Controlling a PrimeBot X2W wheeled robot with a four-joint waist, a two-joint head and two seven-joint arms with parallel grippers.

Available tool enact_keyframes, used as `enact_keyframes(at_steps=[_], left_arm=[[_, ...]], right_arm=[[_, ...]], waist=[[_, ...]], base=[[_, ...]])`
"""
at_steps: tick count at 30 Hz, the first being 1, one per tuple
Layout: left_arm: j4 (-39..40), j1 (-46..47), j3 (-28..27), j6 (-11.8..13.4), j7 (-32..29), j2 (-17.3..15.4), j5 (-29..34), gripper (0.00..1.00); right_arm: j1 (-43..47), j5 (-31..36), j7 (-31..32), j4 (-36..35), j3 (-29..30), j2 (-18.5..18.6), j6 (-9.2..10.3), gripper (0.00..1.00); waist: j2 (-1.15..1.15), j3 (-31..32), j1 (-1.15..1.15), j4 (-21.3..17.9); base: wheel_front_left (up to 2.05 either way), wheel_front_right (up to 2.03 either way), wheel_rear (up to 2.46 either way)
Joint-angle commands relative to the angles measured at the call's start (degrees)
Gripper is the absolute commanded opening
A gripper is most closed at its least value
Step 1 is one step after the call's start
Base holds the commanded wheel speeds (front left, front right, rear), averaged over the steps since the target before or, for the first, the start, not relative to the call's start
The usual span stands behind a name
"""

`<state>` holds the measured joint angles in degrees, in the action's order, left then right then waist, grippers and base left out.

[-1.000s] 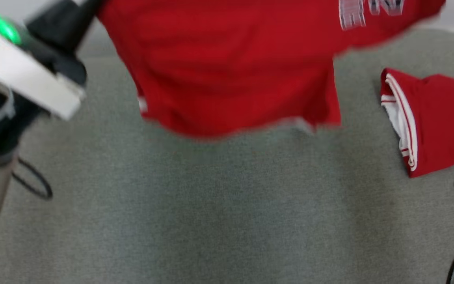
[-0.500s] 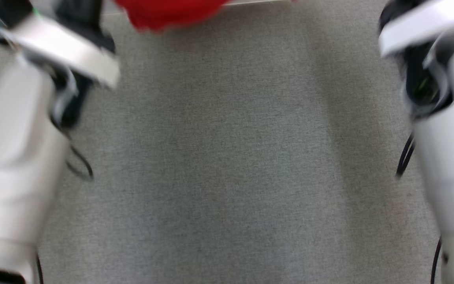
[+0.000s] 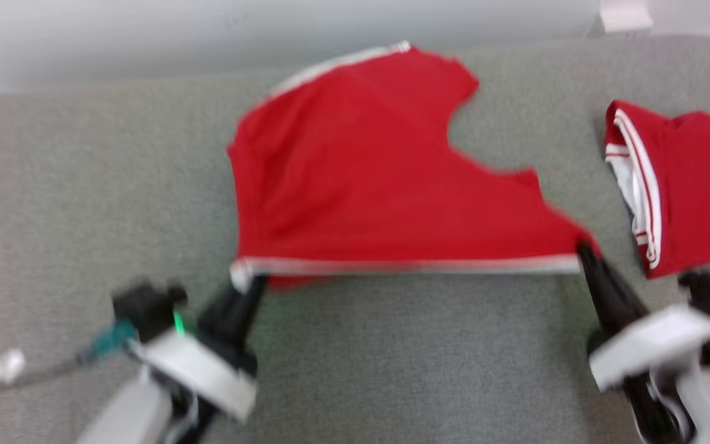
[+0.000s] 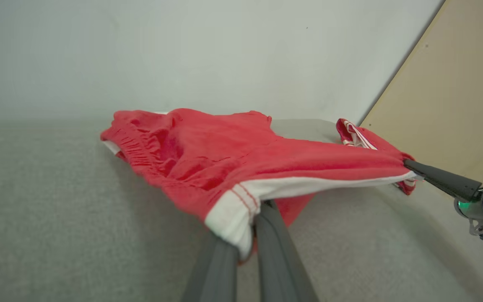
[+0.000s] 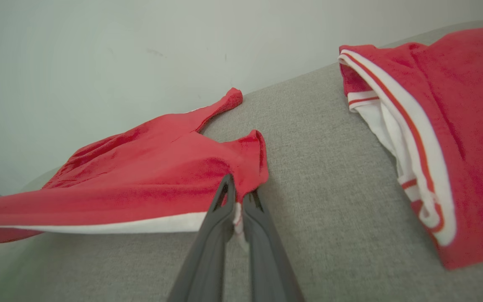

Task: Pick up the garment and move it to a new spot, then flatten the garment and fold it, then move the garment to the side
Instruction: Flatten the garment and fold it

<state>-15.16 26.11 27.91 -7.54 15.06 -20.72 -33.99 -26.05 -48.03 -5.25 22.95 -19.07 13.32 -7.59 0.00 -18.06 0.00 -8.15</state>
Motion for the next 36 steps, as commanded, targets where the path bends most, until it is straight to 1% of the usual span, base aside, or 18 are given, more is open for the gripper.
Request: enact_keyframes(at_steps=[1,5,7,10,12,14,17,21,24,28,31,33,36], left_arm=[[1.1,-3.9,-0.3,0.1,0.1,-0.8,-0.8,0.0],[4.9,-15.3,1.3,0.1,0.1,-1.1,-1.3,0.0],[6.7,-21.3,1.3,0.2,0.1,-1.0,-1.7,0.0],[10.4,-30.2,1.3,1.3,0.1,-1.1,-2.0,0.0],[13.7,-34.8,0.6,2.4,0.1,-0.9,-2.9,0.0],[16.1,-38.1,0.7,2.7,0.2,-1.2,-3.1,0.0],[18.8,-39.5,0.7,2.8,-0.2,-0.5,-4.9,0.0],[20.7,-37.6,1.0,2.5,-2.4,1.0,-7.5,0.0],[21.2,-35.2,1.1,2.2,-5.0,1.9,-9.8,0.0],[21.2,-29.3,0.5,1.9,-8.5,3.3,-12.9,0.0],[19.7,-24.1,0.2,1.7,-11.1,4.7,-14.6,0.0],[18.2,-20.2,-0.2,2.0,-12.5,6.5,-16.1,0.0],[15.2,-13.8,-0.8,2.4,-13.7,8.5,-16.3,0.0]], right_arm=[[3.8,-0.8,0.6,-1.4,0.5,2.2,0.2,0.0],[15.9,-2.7,4.1,-7.5,2.3,6.3,0.24,0.0],[22.3,-3.2,5.8,-11.2,4.1,8.1,0.24,0.0],[32.3,-3.6,8.1,-17.6,8.1,9.7,0.27,0.0],[37.8,-4.0,9.5,-22.1,11.7,9.1,0.34,0.0],[42.1,-3.4,11.4,-25.9,15.0,8.3,0.38,0.0],[44.3,-3.1,15.1,-30.1,19.2,6.5,0.38,0.0],[40.0,-1.0,21.6,-32.4,20.8,3.8,0.25,0.0],[34.7,1.3,26.1,-30.9,20.6,2.0,0.24,0.0],[25.2,4.1,30.6,-28.2,20.1,0.2,0.22,0.0],[18.1,6.5,33.6,-24.9,20.0,-0.2,0.2,0.0],[12.7,8.3,35.2,-22.5,20.2,-0.4,0.19,0.0],[5.0,9.7,38.0,-18.3,20.9,-1.4,0.19,0.0]], waist=[[0.0,3.9,0.0,0.7],[0.0,9.0,0.0,1.5],[0.0,11.1,0.0,1.7],[0.0,13.4,0.0,2.0],[0.0,14.0,0.0,2.1],[0.0,14.5,0.0,2.6],[0.0,15.2,0.0,3.2],[0.0,15.7,0.0,4.0],[0.0,14.6,0.0,5.4],[0.0,10.2,0.0,8.4],[0.0,6.9,0.0,11.0],[0.0,4.4,0.0,12.6],[0.0,0.6,0.0,14.4]], base=[[0.0,0.0,0.0],[0.0,0.0,0.0],[0.0,0.0,0.0],[0.0,0.0,0.0],[0.0,0.0,0.0],[0.0,0.0,0.0],[0.0,0.0,0.0],[0.0,0.0,0.0],[0.0,0.0,0.0],[0.0,0.0,0.0],[0.0,0.0,0.0],[0.0,0.0,0.0],[0.0,0.0,0.0]])
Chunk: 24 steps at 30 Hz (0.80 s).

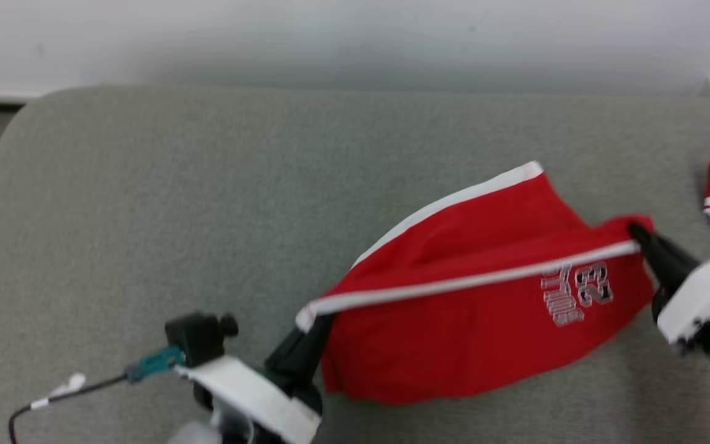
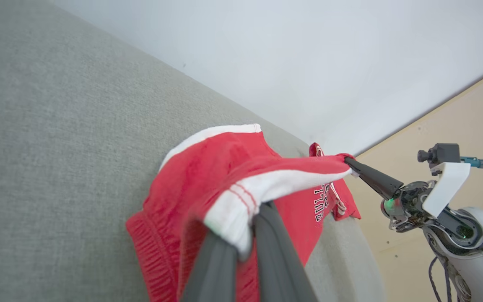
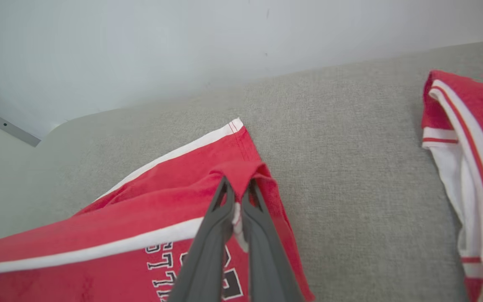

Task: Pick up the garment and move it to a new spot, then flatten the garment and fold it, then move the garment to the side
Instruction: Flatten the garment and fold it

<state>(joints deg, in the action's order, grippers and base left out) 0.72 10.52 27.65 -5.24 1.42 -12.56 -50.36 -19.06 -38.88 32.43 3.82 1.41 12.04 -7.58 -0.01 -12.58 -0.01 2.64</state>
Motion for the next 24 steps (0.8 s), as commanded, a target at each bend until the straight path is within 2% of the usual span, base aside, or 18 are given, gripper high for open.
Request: enact_keyframes(at_steps=[1,5,12,13,14,15,18,19,20,21,22,24], left_arm=[[-1.8,3.9,-0.8,0.4,0.1,1.0,0.4,0.0],[-7.1,11.1,-1.5,1.2,0.6,3.6,1.3,0.0],[-14.0,17.3,-0.6,0.3,1.3,6.0,1.5,0.0],[-14.7,17.5,-0.4,0.3,1.3,6.1,1.4,0.0],[-15.4,17.6,-0.3,0.3,1.3,6.2,1.4,0.0],[-15.9,17.4,-0.1,0.2,1.3,6.4,1.4,0.0],[-16.6,16.4,0.6,0.2,1.3,6.6,1.2,0.0],[-16.6,16.0,0.7,0.2,1.2,6.7,0.9,0.08],[-16.6,15.5,0.8,0.4,1.0,6.7,0.6,0.4],[-16.4,15.1,0.9,0.5,0.8,6.5,0.5,0.76],[-16.1,14.6,0.9,0.7,0.8,6.3,0.5,1.0],[-15.4,13.6,1.1,1.2,0.9,5.7,1.0,1.0]], right_arm=[[-4.5,1.4,1.0,2.2,0.6,-0.3,0.18,0.0],[-13.2,5.0,3.4,7.5,0.1,-0.7,0.18,0.0],[-22.0,9.4,3.2,14.8,-1.7,-1.7,0.17,0.0],[-22.6,9.7,2.8,15.5,-1.9,-1.7,0.17,0.09],[-22.9,9.8,2.6,16.1,-2.1,-1.7,0.17,0.43],[-23.1,9.9,2.4,16.7,-2.3,-1.7,0.17,1.0],[-23.1,9.6,1.6,17.9,-2.8,-1.3,0.17,1.0],[-23.0,9.2,1.0,17.9,-3.0,-1.2,0.17,1.0],[-22.7,9.0,0.0,17.9,-2.8,-1.2,0.17,1.0],[-22.4,8.7,-0.9,17.8,-2.7,-1.0,0.17,1.0],[-22.0,8.5,-1.5,17.8,-2.7,-1.0,0.17,1.0],[-21.0,7.7,-2.2,17.5,-3.1,-0.5,0.17,1.0]], waist=[[0.01,-6.1,0.01,4.2],[0.01,-10.4,0.01,5.9],[0.01,-13.4,0.01,7.2],[0.01,-13.4,0.01,7.3],[0.01,-13.4,0.01,7.4],[0.01,-13.4,0.01,7.5],[0.01,-12.9,0.01,7.4],[0.01,-12.6,0.01,7.4],[0.01,-12.3,0.01,7.3],[0.01,-11.9,0.01,7.1],[0.01,-11.5,0.01,7.0],[0.01,-10.6,0.01,6.5]], base=[[0.0,0.0,0.0],[0.0,0.0,0.0],[0.0,0.0,0.0],[0.0,0.0,0.0],[0.0,0.0,0.0],[0.0,0.0,0.0],[0.0,0.0,0.0],[0.0,0.0,0.0],[0.0,0.0,0.0],[0.0,0.0,0.0],[0.0,0.0,0.0],[0.0,0.0,0.0]])
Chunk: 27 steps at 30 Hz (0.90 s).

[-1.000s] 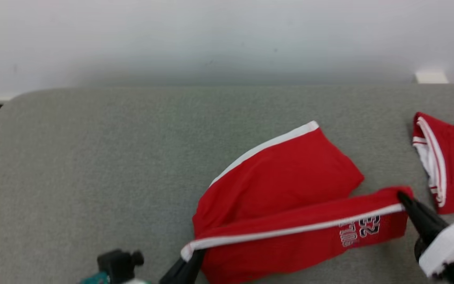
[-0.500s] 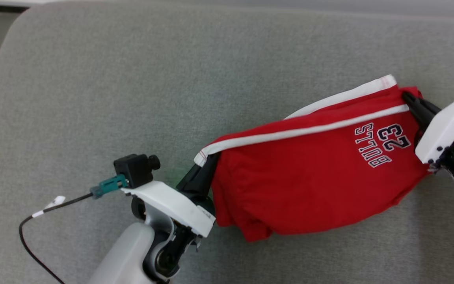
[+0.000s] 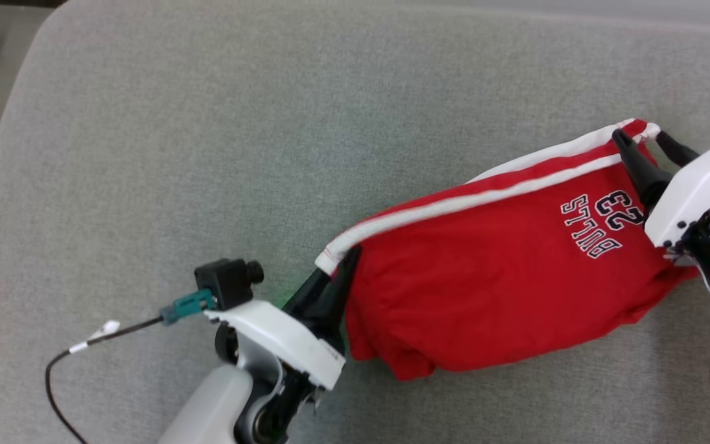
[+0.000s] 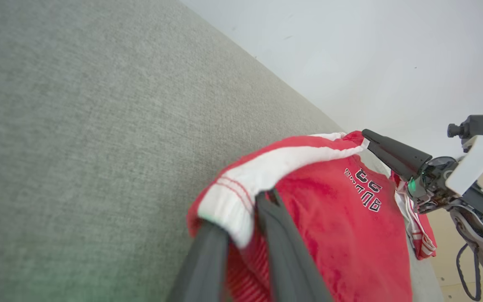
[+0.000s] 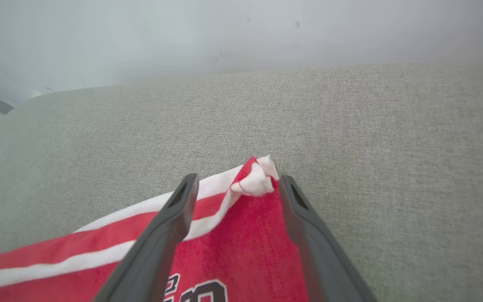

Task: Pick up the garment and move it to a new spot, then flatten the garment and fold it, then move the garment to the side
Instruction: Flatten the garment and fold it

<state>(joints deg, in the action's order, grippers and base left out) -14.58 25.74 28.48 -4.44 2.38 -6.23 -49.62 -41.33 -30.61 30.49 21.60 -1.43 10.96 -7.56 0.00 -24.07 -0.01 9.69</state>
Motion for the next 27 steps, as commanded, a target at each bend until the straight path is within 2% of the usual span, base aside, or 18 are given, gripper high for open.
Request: enact_keyframes(at_steps=[1,6,10,13,18,22,27], left_arm=[[0.4,-2.3,0.4,0.7,-0.2,-1.0,0.6,1.0],[4.2,-4.7,1.1,4.6,3.1,-5.1,7.2,1.0],[7.4,-6.9,1.2,7.1,5.9,-6.5,10.6,1.0],[10.7,-8.4,0.8,9.4,9.5,-8.4,14.9,1.0],[14.7,-10.7,-0.5,12.9,12.6,-8.9,22.8,1.0],[17.2,-12.2,-2.7,13.3,12.8,-7.3,27.4,1.0],[18.0,-15.0,-5.5,11.0,12.8,-4.6,30.6,1.0]], right_arm=[[1.6,-1.0,-0.6,-0.8,-0.6,1.1,0.16,1.0],[4.1,-0.2,-0.3,-3.4,-3.7,5.6,0.16,1.0],[5.5,-0.1,1.5,-5.0,-5.2,8.1,0.16,1.0],[6.4,-0.7,3.5,-5.6,-5.7,9.0,0.16,1.0],[5.5,-1.6,7.4,-5.1,-5.5,9.6,0.16,1.0],[4.4,-1.2,11.8,-3.2,-5.8,10.6,0.16,1.0],[4.3,-2.9,17.4,-1.5,-7.7,10.1,0.1,1.0]], waist=[[0.0,1.3,0.01,-0.7],[0.0,3.7,0.01,-1.9],[0.0,4.2,0.01,-2.4],[0.0,4.0,0.01,-2.5],[0.0,2.5,0.01,-1.3],[0.0,1.2,0.01,0.4],[0.0,0.7,0.01,2.2]], base=[[0.0,0.0,0.0],[0.0,0.0,0.0],[0.0,0.0,0.0],[0.0,0.0,0.0],[0.0,0.0,0.0],[0.0,0.0,0.0],[0.0,0.0,0.0]])
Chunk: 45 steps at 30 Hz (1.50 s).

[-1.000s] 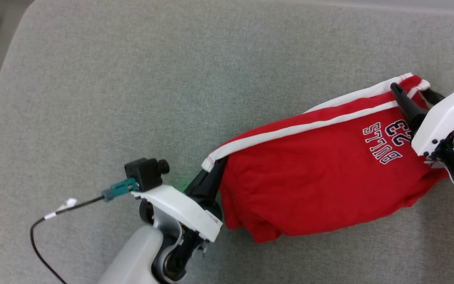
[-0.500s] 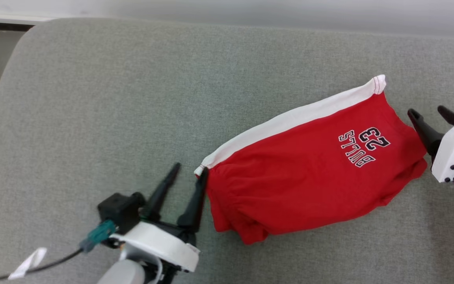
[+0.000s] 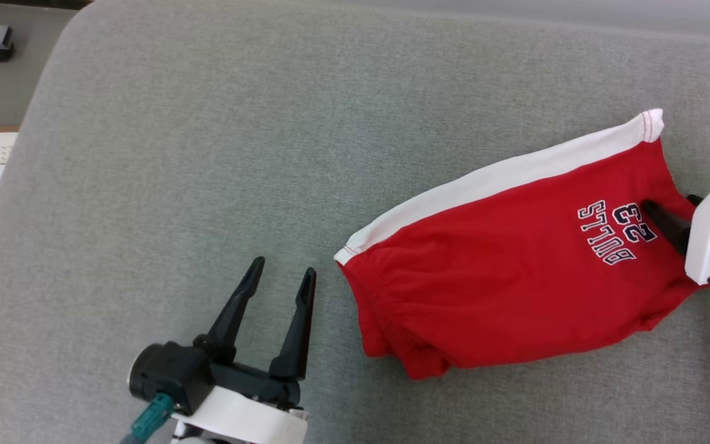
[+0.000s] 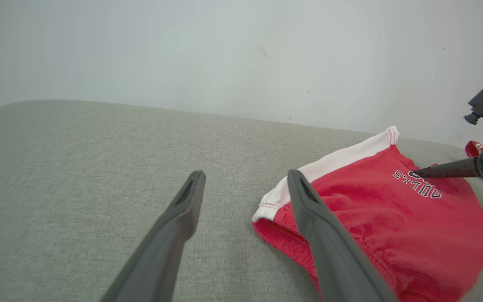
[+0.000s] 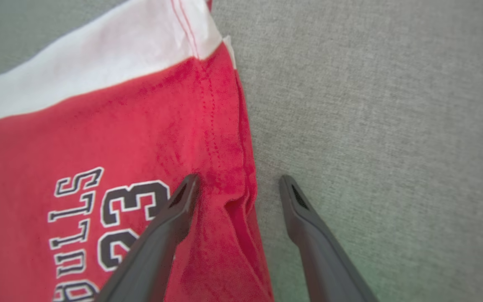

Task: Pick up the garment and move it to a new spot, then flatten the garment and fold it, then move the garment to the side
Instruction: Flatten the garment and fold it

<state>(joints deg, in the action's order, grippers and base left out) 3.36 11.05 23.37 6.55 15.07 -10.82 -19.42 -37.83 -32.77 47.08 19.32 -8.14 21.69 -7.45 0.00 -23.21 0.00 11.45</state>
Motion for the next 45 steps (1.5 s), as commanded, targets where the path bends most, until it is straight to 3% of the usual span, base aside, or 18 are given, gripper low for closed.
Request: enact_keyframes(at_steps=[1,5,7,15,22,29,37,45], left_arm=[[-0.2,-0.9,-0.9,-0.6,0.1,0.5,0.8,1.0],[-1.0,-2.8,-2.8,-2.9,0.1,3.0,2.6,1.0],[-1.5,-3.4,-3.8,-3.9,0.1,3.9,3.3,1.0],[-3.1,-6.5,-7.6,-7.6,0.1,5.7,6.2,1.0],[-3.4,-12.2,-12.0,-10.4,0.1,6.0,8.5,1.0],[-4.0,-14.2,-13.6,-11.6,0.1,6.8,9.8,1.0],[-5.0,-14.7,-13.6,-12.3,0.1,7.5,10.3,1.0],[-6.0,-12.6,-12.2,-12.4,0.1,7.8,9.0,1.0]], right_arm=[[1.0,-1.5,1.9,0.7,-2.0,-1.0,-0.06,1.0],[2.4,-4.2,5.8,0.1,-5.7,-1.4,-0.23,0.98],[2.8,-5.2,6.6,-0.4,-6.9,-1.2,-0.23,0.0],[4.7,-8.4,2.2,0.5,-3.1,-1.1,0.0,0.0],[10.2,-9.7,-3.3,1.2,4.3,-1.1,0.05,0.0],[12.9,-7.9,-7.8,1.1,12.9,-3.1,0.04,0.0],[12.2,-3.7,-3.1,-6.5,14.4,-7.5,0.04,0.0],[13.1,3.3,5.2,-13.7,8.2,-15.5,0.05,0.0]], waist=[[0.0,-0.2,0.0,0.7],[0.0,0.5,0.0,1.5],[0.0,0.8,0.0,1.7],[0.0,4.1,0.0,-1.2],[0.0,9.2,0.0,-7.8],[0.0,11.2,0.0,-10.0],[0.0,12.1,0.0,-9.9],[0.0,11.6,0.0,-8.2]], base=[[0.0,0.0,0.0],[0.0,0.0,0.0],[0.0,0.0,0.0],[0.0,0.0,0.0],[0.0,0.0,0.0],[0.0,0.0,0.0],[0.0,0.0,0.0],[0.0,0.0,0.0]])
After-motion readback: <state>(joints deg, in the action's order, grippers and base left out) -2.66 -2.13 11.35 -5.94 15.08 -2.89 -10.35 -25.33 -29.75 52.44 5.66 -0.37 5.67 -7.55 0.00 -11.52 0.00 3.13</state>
